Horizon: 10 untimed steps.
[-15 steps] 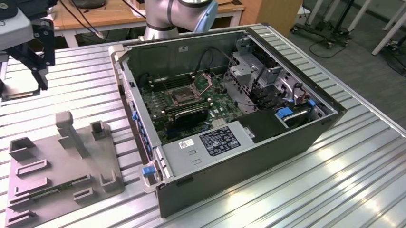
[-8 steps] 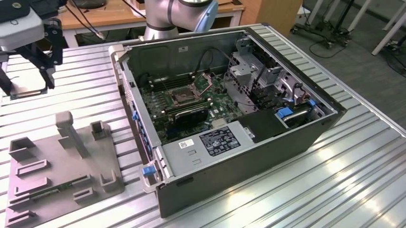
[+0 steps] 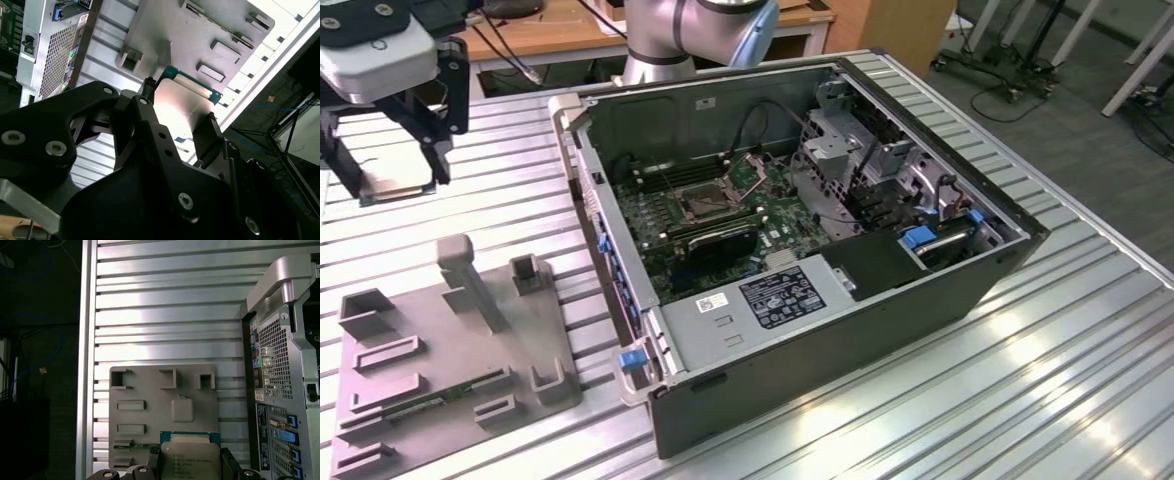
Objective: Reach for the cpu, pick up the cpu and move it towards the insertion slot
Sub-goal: 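Pick up the cpu and move it towards the insertion slot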
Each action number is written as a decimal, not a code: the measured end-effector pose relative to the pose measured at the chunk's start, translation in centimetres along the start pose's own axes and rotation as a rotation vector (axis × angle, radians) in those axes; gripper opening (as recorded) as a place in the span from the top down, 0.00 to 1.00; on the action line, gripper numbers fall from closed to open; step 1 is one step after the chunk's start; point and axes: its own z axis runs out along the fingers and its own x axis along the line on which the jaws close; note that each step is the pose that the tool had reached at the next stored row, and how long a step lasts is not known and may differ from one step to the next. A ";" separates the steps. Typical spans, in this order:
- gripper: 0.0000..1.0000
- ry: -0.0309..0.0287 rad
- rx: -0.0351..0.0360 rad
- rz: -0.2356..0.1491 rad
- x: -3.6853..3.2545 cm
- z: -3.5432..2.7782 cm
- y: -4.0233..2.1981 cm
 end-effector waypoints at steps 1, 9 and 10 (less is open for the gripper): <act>0.46 0.0000 0.0000 0.000 -0.12 0.00 0.00; 0.46 -0.0001 -0.0001 0.000 -1.11 -0.01 0.04; 0.46 -0.0001 -0.0001 0.000 -1.23 -0.01 0.04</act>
